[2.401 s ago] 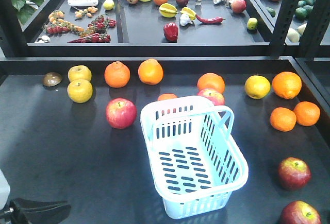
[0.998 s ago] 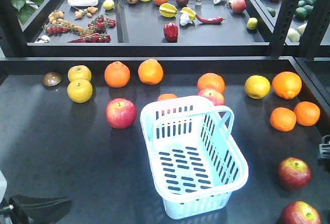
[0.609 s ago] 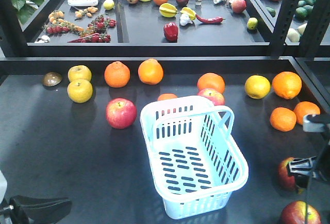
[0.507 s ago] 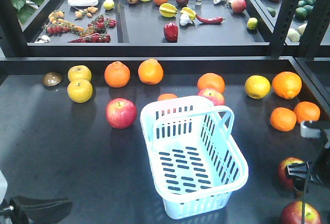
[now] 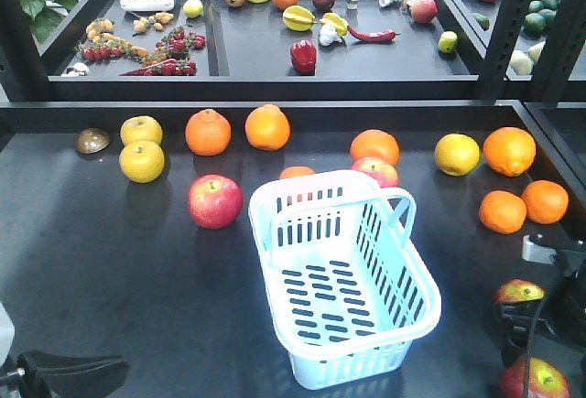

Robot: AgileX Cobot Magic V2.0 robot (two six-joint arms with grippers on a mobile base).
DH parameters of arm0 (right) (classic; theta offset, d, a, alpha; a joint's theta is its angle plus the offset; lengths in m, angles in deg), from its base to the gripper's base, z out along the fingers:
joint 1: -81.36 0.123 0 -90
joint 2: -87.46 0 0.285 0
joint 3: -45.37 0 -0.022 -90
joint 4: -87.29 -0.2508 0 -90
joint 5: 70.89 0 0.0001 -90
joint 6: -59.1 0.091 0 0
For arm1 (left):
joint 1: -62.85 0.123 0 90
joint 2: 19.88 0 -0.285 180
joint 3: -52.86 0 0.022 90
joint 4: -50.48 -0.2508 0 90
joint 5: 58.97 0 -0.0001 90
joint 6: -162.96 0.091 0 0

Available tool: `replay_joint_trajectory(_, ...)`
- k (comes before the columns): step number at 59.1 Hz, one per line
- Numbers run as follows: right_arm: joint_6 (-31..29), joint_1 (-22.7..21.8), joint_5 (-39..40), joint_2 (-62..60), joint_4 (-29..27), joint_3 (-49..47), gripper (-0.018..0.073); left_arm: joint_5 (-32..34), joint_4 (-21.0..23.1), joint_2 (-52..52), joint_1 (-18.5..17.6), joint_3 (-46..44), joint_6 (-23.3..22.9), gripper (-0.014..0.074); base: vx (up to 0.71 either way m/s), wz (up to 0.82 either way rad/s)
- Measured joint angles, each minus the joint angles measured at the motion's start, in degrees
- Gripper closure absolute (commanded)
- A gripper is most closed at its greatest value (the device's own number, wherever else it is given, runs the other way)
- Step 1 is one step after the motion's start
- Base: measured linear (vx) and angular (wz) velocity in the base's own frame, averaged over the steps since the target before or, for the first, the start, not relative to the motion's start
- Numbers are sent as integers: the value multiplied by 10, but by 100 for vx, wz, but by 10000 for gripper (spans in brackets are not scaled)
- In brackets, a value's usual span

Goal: Pick three apples into basket with both arms
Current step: 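Reach the right gripper to the red apple nearest it and grasp, then carry the apple over the basket and open the right gripper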

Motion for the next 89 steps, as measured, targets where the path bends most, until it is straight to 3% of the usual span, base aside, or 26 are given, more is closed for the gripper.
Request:
replay_joint_trajectory(35,-2,0,30,82,4,-3,-40,0,0,0,0,0,0,603,0,0)
replay_joint_trajectory(47,-9,0,33,82,3,-4,108,0,0,0,0,0,0,603,0,0)
replay_joint_trajectory(59,-30,-1,32,82,-4,-4,400,0,0,0,0,0,0,603,0,0)
replay_joint_trajectory(69,-48,-1,26,55,-7,-4,565,0,0,0,0,0,0,603,0,0)
replay_joint_trajectory(84,-67,-1,-8,-101,-9,-3,566,1,0,0,0,0,0,603,0,0)
replay_joint_trajectory(89,-83,0,-18,-173,-39,-3,564,1,0,0,0,0,0,603,0,0)
